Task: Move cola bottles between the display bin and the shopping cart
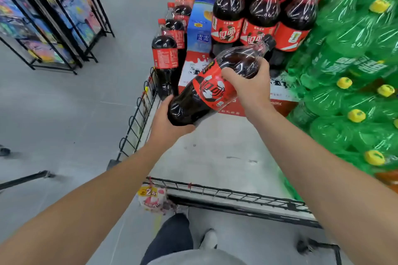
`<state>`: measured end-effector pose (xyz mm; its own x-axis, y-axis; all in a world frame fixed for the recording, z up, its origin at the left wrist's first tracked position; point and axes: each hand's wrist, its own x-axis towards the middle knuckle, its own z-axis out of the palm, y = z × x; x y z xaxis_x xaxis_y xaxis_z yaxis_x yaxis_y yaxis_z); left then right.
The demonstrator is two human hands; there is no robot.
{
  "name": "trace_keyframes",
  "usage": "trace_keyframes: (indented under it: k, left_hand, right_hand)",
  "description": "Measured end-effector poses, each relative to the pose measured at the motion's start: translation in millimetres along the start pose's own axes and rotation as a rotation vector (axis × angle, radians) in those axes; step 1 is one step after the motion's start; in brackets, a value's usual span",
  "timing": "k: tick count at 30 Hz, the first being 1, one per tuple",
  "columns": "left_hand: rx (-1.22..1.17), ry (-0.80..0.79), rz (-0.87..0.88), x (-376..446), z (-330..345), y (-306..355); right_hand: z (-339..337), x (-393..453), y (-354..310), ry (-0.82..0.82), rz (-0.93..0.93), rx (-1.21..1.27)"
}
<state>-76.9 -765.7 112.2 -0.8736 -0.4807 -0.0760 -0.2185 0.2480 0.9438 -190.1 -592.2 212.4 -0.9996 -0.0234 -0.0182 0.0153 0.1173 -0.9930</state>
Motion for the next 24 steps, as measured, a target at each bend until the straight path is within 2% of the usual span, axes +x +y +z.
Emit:
trace_keyframes:
  k: [11, 19, 24]
  left_hand:
    - [-0.077, -0.125, -0.009, 152, 2, 3]
    - [-0.133, -0.224, -0.087, 195, 25, -11]
    - [-0.117, -0.193, -0.083, 205, 37, -16]
  right_hand:
    - [68, 107, -33, 0.049, -0.180, -0.136]
    - [95, 143, -31, 0.006, -0.263, -0.358]
    - [108, 152, -21, -0.036, -0.324, -0.456]
